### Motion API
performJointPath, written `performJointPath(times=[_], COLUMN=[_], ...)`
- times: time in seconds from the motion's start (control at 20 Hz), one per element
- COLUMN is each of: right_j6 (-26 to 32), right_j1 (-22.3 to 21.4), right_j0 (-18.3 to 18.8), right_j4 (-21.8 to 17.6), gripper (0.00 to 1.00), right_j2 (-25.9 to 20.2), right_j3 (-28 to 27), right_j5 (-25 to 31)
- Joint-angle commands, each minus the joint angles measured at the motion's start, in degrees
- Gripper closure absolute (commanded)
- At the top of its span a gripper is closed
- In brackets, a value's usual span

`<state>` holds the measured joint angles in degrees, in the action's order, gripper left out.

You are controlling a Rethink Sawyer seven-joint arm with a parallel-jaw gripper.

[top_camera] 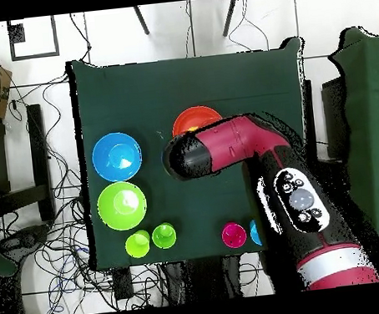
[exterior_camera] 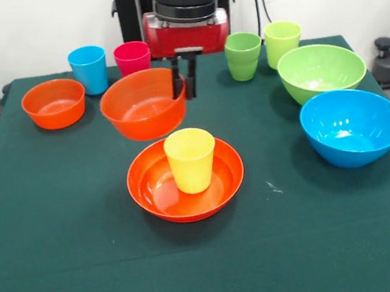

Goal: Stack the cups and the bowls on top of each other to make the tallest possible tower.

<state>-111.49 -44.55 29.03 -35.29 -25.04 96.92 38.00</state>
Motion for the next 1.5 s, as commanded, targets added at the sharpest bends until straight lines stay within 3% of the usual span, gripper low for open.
performJointPath(times=[0.05, 0.35, 0.75, 1.5], right_j6=[-1.0, 0.5, -1.73, -6.89], right_j1=[1.79, 1.2, 2.37, 2.98], right_j0=[-1.8, -1.23, -2.59, -10.22], right_j4=[1.56, 2.45, 1.58, 1.37], gripper=[1.0, 1.0, 1.0, 1.0], right_j2=[1.75, 1.89, 3.34, 9.84], right_j3=[-3.71, -3.33, -3.38, -6.38], right_j5=[6.36, 5.92, 3.06, 2.42])
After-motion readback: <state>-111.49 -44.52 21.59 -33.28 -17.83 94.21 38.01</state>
